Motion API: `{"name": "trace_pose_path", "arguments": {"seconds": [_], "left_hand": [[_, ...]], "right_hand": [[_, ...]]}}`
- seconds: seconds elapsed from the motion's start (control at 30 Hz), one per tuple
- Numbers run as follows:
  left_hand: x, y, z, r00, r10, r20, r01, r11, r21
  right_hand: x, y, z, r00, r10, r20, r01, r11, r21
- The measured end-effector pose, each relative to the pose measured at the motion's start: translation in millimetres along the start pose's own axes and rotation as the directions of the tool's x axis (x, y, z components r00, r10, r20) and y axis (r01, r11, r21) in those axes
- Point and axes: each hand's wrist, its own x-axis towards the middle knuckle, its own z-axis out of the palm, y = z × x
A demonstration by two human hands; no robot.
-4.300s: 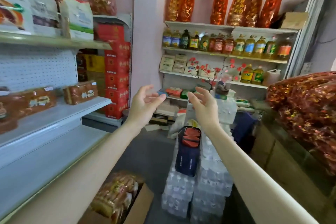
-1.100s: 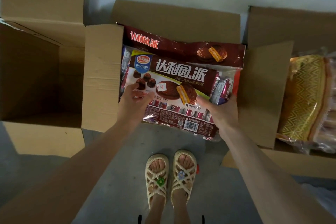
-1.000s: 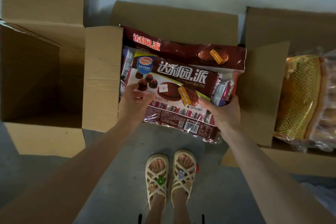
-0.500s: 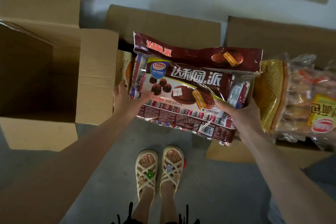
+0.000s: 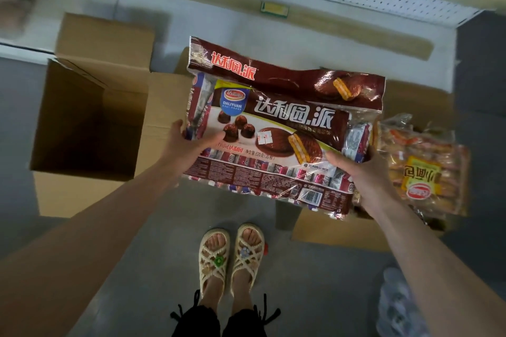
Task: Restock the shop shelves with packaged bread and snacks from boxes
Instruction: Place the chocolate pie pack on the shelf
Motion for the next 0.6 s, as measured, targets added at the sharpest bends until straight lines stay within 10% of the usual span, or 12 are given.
{"name": "trace_pose_path", "arguments": {"seconds": [0.6], "left_hand": [[-215, 159, -181, 0.899, 0.176, -0.400, -0.264, 0.949, -0.175]], "right_hand": [[-196, -220, 30, 0.923, -0.351, 0.159, 0.363, 0.930, -0.053]]}}
